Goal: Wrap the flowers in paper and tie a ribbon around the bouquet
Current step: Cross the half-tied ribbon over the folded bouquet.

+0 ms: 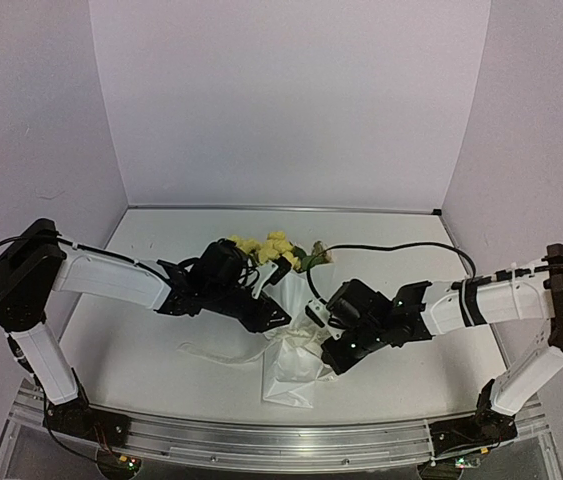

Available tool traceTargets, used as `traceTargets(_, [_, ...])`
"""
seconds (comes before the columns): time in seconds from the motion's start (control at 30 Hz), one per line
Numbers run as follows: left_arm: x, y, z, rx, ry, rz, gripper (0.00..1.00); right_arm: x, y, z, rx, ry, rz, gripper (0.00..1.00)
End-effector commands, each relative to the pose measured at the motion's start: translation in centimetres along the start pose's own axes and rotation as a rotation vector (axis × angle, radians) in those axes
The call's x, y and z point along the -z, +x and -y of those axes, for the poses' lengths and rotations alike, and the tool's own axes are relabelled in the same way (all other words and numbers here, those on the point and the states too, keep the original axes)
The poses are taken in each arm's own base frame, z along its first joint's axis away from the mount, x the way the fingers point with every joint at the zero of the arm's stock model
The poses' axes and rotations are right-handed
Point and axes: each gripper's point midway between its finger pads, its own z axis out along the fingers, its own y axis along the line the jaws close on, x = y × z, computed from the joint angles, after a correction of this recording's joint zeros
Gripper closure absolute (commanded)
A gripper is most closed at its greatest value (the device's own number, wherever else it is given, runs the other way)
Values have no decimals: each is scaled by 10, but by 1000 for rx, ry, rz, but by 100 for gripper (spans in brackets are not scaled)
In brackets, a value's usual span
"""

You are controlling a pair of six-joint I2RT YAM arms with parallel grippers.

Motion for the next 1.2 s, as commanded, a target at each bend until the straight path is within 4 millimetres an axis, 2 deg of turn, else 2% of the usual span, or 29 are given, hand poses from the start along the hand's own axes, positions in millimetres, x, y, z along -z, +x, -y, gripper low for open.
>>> traceTargets(0.0, [7, -16, 8, -32, 8, 26, 73, 14, -22, -35, -53, -123, 50, 100])
traceTargets(0.17, [18, -18, 6, -36, -12, 47, 73, 13, -30, -50, -89, -174, 57, 100])
traceTargets(0.33, [26, -11, 9, -53, 6, 24, 73, 17, -36, -66, -85, -253, 57, 99])
traceTargets(0.53, [31, -3, 10, -61, 29, -1, 73, 25, -42, -90, -71, -374, 34, 82])
traceTargets(0.63, [31, -4, 12, -63, 42, -5, 73, 26, -41, -90, -76, -374, 33, 72])
traceTargets(0.77, [29, -9, 15, -76, 62, 1, 73, 42, -38, -77, -71, -312, 37, 58])
traceTargets(0.87, [29, -13, 19, -85, 80, 5, 72, 57, -36, -57, -88, -237, 73, 41])
traceTargets(0.93, [28, -12, 20, -87, 88, -1, 71, 66, -34, -45, -94, -196, 80, 34])
traceTargets(1.03, [28, -11, 21, -84, 94, -17, 71, 74, -30, -26, -143, -137, 94, 31])
traceTargets(1.17, [26, -16, 23, -95, 103, -20, 71, 75, -27, 10, -286, -45, 132, 32])
